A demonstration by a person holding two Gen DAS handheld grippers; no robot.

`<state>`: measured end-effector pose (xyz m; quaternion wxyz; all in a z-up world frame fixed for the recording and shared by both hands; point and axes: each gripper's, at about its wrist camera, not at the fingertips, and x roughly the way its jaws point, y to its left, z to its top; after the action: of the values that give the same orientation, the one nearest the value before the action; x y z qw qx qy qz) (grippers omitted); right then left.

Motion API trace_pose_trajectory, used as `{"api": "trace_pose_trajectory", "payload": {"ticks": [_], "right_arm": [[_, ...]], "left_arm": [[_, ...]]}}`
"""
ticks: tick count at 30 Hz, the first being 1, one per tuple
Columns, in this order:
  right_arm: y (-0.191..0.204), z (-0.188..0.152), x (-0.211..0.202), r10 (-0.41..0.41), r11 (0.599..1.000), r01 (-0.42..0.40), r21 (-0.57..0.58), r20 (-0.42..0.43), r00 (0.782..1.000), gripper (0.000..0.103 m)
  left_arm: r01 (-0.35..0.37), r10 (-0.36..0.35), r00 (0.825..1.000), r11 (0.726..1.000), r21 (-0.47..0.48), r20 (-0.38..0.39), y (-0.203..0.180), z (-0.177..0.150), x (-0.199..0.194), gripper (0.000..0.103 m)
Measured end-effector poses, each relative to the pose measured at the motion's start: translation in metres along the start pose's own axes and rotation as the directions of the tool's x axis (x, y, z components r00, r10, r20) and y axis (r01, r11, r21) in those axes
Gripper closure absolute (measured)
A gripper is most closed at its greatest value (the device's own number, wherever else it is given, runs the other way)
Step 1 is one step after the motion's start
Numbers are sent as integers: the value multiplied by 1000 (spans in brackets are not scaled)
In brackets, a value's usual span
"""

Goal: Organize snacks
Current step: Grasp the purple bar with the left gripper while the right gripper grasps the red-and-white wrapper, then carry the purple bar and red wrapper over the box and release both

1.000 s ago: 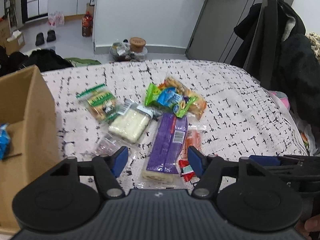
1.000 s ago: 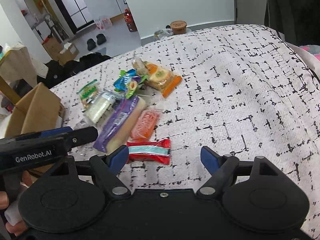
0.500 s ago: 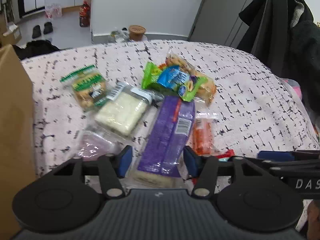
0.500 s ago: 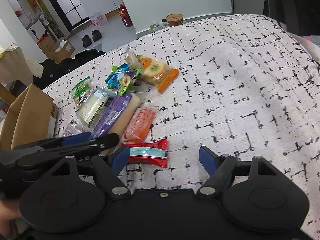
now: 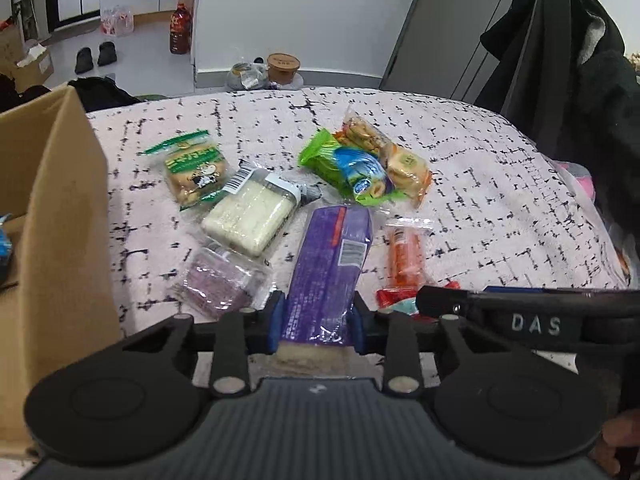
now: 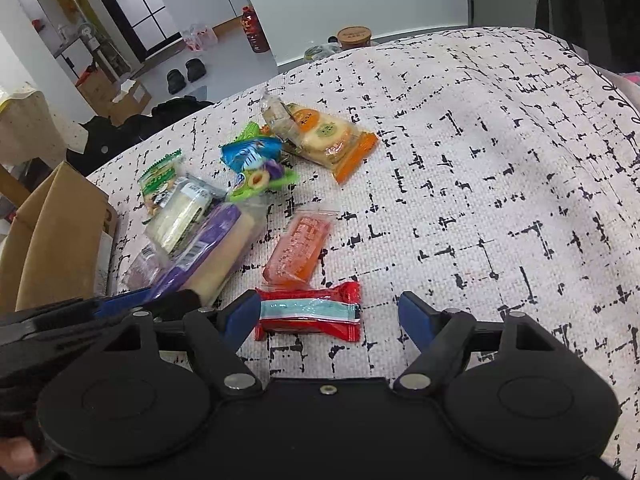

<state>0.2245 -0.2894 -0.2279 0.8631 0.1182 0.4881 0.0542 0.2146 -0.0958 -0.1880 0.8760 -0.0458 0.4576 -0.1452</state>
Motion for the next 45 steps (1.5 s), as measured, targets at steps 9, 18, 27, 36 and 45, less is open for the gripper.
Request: {"api": "trace_pose_trajectory", "payload": {"ticks": [9,18,27,36,45], "right_arm": [[24,-2,12,-48,997,48,-57,10,999,28],[23,-11,5,-113,984,115,-134,24,993,52],[-3,-21,-8,-93,986,101,-131,67,993,57],[-4,-16,-16,-54,994,62,-91,94,994,58],[10,-6,-32,-11,996,23,-89,128,992,58]], "left_arm": [[-14,14,1000,999,-41,-1,12,-12,-8,72],[-22,22,1000,1000,-20,-16,9,-13,-4,69],[-35,35,999,999,-14,-39,6,-16,10,66],[-6,5,1000,999,-46,-24,5,-12,-2,72],[18,-17,999,998,-53,33,6,-4,-29,74]]}}
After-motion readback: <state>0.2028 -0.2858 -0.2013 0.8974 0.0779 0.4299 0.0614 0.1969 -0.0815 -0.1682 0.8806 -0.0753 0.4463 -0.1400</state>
